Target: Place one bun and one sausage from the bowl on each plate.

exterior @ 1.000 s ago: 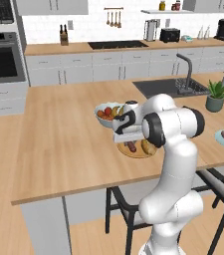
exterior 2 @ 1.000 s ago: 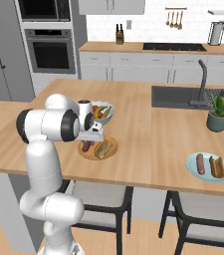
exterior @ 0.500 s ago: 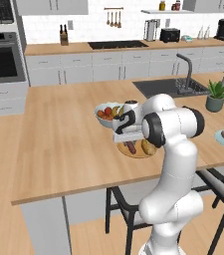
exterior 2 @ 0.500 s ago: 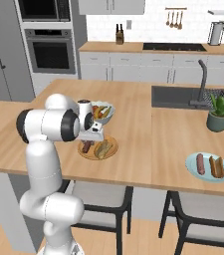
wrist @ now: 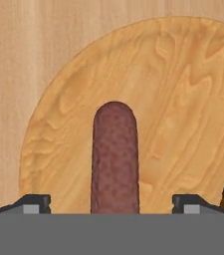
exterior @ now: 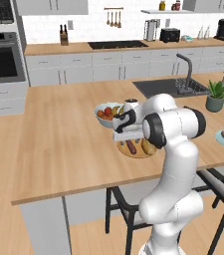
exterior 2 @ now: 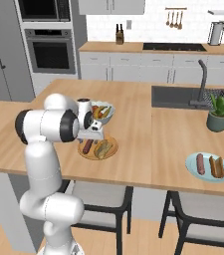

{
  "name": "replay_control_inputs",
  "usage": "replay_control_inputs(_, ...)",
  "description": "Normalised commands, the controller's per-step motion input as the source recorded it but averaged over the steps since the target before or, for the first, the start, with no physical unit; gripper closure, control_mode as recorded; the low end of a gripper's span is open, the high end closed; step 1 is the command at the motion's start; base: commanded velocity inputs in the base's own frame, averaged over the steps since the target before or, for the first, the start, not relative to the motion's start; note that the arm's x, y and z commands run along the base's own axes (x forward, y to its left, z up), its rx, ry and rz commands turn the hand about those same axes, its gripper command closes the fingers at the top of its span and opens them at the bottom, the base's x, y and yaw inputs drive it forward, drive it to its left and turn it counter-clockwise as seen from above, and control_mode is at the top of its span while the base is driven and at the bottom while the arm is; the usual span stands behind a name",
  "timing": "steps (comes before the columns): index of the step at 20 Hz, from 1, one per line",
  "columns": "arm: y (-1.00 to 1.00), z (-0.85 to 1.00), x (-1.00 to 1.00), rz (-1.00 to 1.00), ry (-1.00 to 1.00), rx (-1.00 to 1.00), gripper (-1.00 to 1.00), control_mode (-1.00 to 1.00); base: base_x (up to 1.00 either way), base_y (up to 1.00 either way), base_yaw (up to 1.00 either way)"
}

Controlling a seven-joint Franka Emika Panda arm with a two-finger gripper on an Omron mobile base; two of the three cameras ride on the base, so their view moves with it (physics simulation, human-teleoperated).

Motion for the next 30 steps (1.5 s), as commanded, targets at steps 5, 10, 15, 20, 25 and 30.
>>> replay_control_inputs(5, 0.00, 0.89, -0.32, 0.00, -0.02, 0.00, -1.00, -1.00, 0.00, 0.00, 0.00)
replay_control_inputs(10, 0.00, 0.79, -1.00, -0.02, 0.00, 0.00, -1.00, -1.00, 0.00, 0.00, 0.00)
replay_control_inputs(15, -0.01, 0.66, -1.00, -0.03, -0.02, 0.00, -1.00, -1.00, 0.00, 0.00, 0.00)
replay_control_inputs(20, -0.04, 0.84, -0.96, -0.03, -0.01, 0.00, -1.00, -1.00, 0.00, 0.00, 0.00)
replay_control_inputs(25, -0.01, 0.58, -1.00, 0.00, -0.03, 0.00, -1.00, -1.00, 0.00, 0.00, 0.00)
replay_control_inputs(30, -0.11, 0.50, -0.73, 0.00, -0.01, 0.00, -1.00, -1.00, 0.00, 0.00, 0.00)
